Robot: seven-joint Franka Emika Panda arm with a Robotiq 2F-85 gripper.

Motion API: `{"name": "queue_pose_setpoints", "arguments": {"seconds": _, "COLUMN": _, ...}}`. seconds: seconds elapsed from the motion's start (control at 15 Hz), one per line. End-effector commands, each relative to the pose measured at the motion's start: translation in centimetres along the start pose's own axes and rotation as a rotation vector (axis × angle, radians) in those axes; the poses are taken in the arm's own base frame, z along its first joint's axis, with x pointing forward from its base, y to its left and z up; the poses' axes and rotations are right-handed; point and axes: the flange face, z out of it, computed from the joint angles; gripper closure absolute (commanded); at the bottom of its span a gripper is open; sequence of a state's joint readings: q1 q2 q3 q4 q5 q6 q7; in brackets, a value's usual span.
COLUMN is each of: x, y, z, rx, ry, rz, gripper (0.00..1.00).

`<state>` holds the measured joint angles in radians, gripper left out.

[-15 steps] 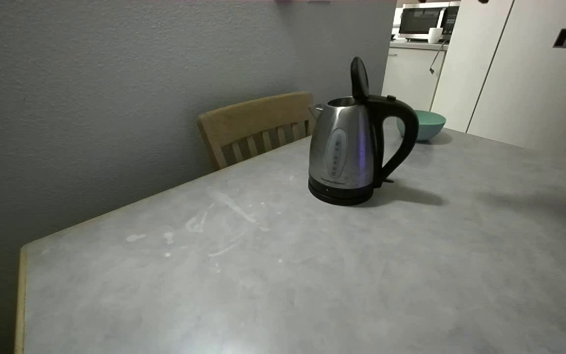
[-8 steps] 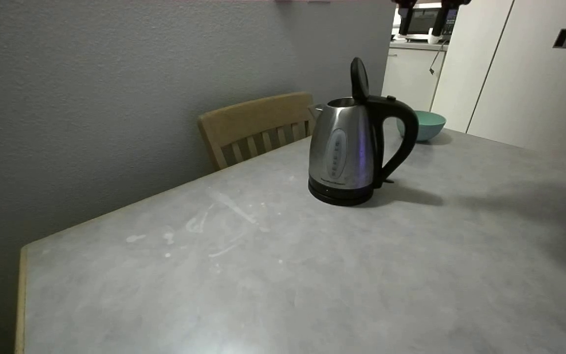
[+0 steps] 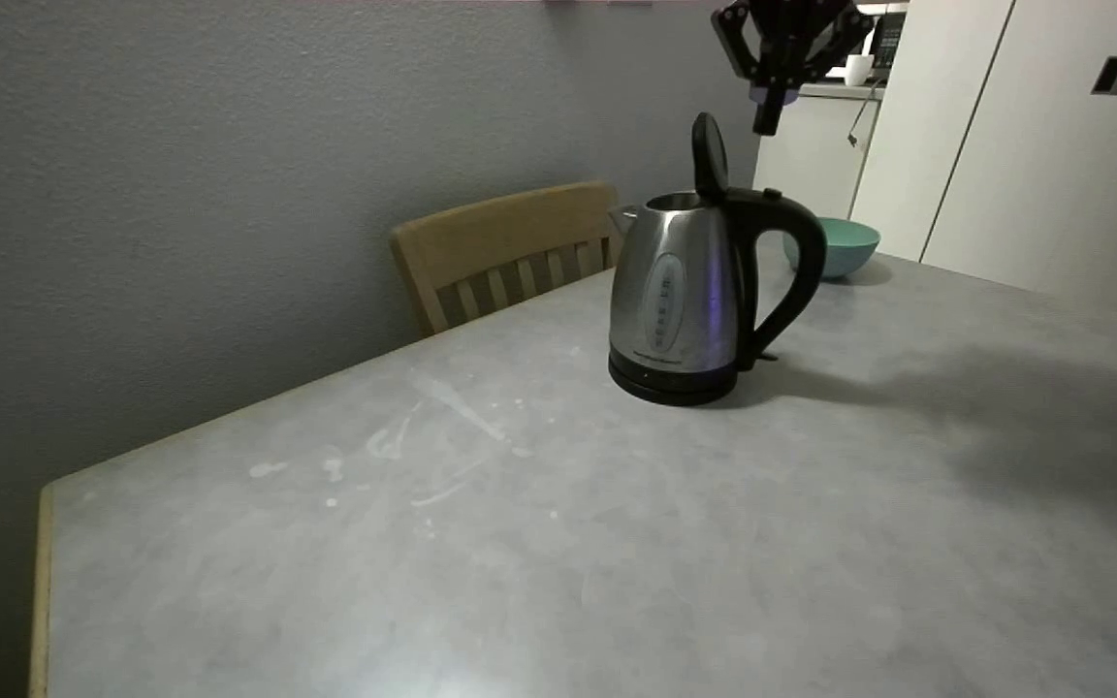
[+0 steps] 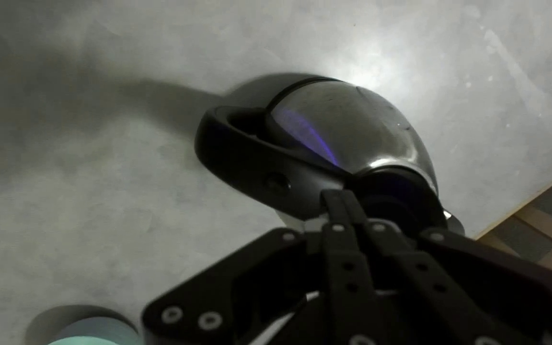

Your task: Close the kettle

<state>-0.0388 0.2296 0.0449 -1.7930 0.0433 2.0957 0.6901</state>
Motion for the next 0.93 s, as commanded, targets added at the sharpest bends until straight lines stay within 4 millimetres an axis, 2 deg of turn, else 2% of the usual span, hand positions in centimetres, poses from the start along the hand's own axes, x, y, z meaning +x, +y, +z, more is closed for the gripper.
{"name": "queue_pose_setpoints", "arguments": {"seconds": 0.0, "x": 1.1, "y": -0.9, "z": 1.3, "rx": 0.018, "ry": -0.056, "rz": -0.012, "gripper": 1.0}}
{"name": "queue_pose_setpoints", "arguments": {"seconds": 0.33, "x": 2.0, "y": -2.2, "z": 3.3, "rx": 0.037, "ry": -0.038, "rz": -0.009, "gripper": 1.0}}
{"name": "queue_pose_setpoints", "arguments": {"seconds": 0.87, "x": 2.5, "y": -3.8, "z": 2.9, "rx": 0.113, "ry": 0.061, "rz": -0.081, "gripper": 1.0}}
